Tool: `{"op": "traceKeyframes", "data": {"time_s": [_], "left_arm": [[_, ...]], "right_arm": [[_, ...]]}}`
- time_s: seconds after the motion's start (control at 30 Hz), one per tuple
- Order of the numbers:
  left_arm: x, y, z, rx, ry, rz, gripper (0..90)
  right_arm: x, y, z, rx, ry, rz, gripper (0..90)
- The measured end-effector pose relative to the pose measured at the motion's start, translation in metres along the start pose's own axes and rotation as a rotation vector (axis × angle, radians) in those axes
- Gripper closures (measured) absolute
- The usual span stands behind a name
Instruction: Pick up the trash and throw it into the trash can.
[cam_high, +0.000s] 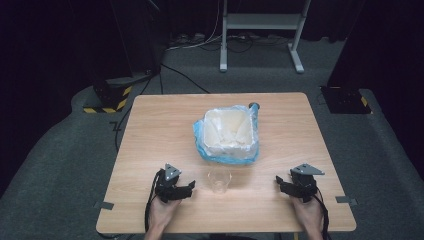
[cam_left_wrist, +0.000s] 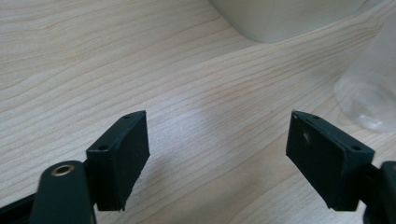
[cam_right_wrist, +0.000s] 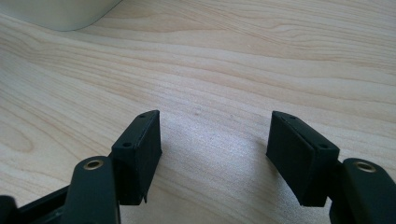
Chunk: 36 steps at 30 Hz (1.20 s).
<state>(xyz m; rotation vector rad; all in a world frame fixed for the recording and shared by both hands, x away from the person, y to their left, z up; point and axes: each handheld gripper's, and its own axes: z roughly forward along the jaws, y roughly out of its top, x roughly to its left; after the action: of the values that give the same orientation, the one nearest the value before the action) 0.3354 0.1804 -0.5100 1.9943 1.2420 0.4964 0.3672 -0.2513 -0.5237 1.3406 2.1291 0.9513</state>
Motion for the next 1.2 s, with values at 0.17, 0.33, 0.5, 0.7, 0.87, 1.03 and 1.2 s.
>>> {"op": "traceKeyframes", "data": {"time_s": [0.17,0.33,0.5,0.7,0.87,1.03,1.2], "left_arm": [[-0.003,0.004,-0.005,-0.016,-0.019,0.002,22.3],[-0.006,0.007,-0.009,-0.024,-0.048,0.009,22.2],[-0.008,0.014,-0.014,-0.04,-0.091,-0.006,21.6],[-0.009,0.018,-0.019,-0.058,-0.114,-0.009,21.6],[-0.012,0.024,-0.026,-0.083,-0.127,0.013,22.7],[-0.015,0.03,-0.03,-0.1,-0.143,0.026,25.2],[-0.018,0.035,-0.033,-0.114,-0.165,0.03,26.1]], "right_arm": [[0.0,0.0,0.0,0.0,0.0,0.0,34.8],[0.0,0.0,0.0,0.0,0.0,0.0,34.9],[0.0,0.0,0.0,0.0,0.0,0.001,34.9],[0.0,0.0,0.0,0.0,0.0,0.0,34.9],[0.0,0.0,0.0,0.0,0.0,0.0,34.9],[0.0,0.0,0.0,0.0,0.0,0.0,34.8],[0.0,0.0,0.0,0.0,0.0,0.0,34.8]]}}
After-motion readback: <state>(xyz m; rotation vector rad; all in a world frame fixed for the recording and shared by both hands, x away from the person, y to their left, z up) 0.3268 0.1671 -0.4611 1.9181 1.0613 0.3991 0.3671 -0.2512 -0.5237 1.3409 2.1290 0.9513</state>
